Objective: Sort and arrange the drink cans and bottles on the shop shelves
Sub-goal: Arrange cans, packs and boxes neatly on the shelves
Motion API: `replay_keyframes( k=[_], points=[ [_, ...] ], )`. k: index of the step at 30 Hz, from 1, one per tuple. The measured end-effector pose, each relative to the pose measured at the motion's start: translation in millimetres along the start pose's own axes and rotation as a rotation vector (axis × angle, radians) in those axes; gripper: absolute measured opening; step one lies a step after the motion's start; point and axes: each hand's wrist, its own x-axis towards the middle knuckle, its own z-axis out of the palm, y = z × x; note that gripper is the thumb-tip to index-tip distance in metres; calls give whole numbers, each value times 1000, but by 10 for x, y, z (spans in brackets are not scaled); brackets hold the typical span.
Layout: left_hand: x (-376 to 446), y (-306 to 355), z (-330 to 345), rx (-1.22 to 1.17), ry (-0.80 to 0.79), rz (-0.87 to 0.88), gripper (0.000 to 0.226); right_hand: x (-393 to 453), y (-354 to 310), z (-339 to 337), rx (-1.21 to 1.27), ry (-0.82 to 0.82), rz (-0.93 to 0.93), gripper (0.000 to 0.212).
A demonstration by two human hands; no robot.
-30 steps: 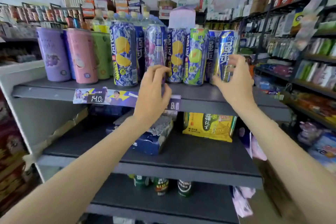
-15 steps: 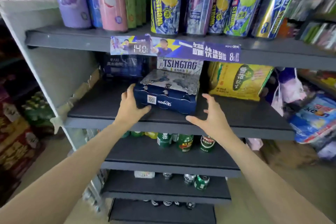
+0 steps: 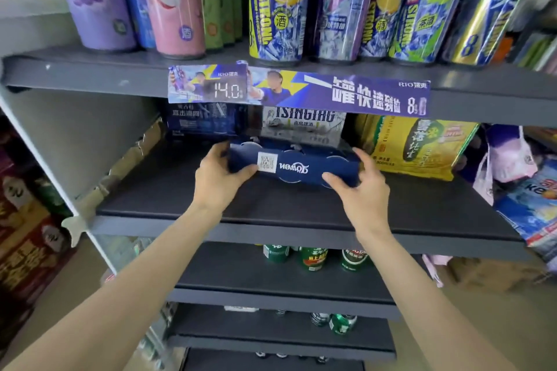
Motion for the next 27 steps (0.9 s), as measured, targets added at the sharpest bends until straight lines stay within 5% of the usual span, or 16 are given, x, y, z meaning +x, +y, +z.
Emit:
replay_keyframes(
  k=[5,9,13,17,20,23,27],
  points=[
    [138,438,-13,-286,-44,100,34,266,-384,-240,115,52,-25,36],
    [202,556,77,-310,-49,117,12,316,-360,-278,263,19,-26,38],
    [317,683,69,-458,-61,85,22,417,-369,-256,345,143,-42,32],
    [388,713,41,-487,-237,56,26,525,-400,-162,438,279,-112,27],
    [356,415,143,-368,-412,24,69,562,-321,-3,408,310,-103,21],
    [289,56,332,-252,-369,60,108,443,-79,193,240,200,-18,62],
    [199,-129,456,-42,-265,113,113,196,230,408,-131,97,0,101]
  ],
)
